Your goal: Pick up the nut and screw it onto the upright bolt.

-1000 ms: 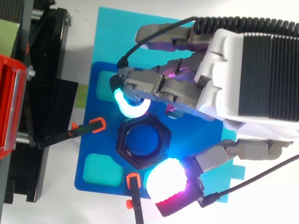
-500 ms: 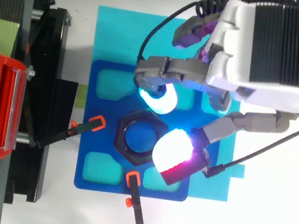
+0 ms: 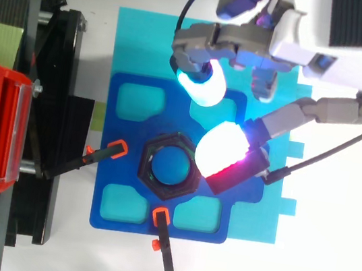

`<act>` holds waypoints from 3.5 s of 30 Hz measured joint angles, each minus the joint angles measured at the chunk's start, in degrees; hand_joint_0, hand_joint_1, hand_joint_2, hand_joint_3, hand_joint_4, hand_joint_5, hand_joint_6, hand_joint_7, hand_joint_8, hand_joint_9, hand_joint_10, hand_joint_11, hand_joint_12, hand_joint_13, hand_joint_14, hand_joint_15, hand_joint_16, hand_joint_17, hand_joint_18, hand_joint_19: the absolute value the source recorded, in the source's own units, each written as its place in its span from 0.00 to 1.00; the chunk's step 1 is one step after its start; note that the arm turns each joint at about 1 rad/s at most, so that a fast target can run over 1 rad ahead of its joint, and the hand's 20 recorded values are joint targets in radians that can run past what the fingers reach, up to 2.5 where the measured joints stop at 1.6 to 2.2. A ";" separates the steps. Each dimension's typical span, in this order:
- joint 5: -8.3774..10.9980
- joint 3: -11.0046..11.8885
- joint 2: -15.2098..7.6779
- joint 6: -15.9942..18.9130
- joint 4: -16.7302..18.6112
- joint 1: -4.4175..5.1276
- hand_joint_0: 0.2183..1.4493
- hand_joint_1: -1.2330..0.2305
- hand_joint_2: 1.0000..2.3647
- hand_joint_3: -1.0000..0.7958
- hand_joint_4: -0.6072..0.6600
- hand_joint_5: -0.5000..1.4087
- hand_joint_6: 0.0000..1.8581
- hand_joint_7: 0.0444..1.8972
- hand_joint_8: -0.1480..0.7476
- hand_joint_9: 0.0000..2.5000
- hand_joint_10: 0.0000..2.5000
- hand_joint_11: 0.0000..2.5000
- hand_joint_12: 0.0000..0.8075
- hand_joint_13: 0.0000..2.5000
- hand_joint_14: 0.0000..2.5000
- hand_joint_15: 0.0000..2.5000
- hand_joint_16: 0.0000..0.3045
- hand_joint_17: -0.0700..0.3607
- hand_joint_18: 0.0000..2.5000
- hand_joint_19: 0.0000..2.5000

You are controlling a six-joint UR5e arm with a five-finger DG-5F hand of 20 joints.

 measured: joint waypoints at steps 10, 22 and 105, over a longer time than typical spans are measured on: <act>-0.22 1.71 -0.08 -0.02 -1.19 0.00 0.21 0.57 0.00 0.28 0.60 0.18 0.27 0.35 0.43 0.37 0.00 0.00 0.39 0.22 0.00 0.00 0.10 0.33 0.07 0.00; -0.15 0.27 -0.67 0.00 1.99 1.78 0.19 0.58 0.00 0.28 0.56 0.16 0.27 0.28 0.40 0.20 0.00 0.00 0.39 0.08 0.00 0.00 0.12 0.35 0.00 0.00; -3.03 -2.53 -0.70 -0.44 3.54 3.58 0.23 0.56 0.00 0.28 0.73 0.24 0.27 0.44 0.47 0.43 0.00 0.00 0.29 0.25 0.00 0.00 0.05 0.25 0.05 0.00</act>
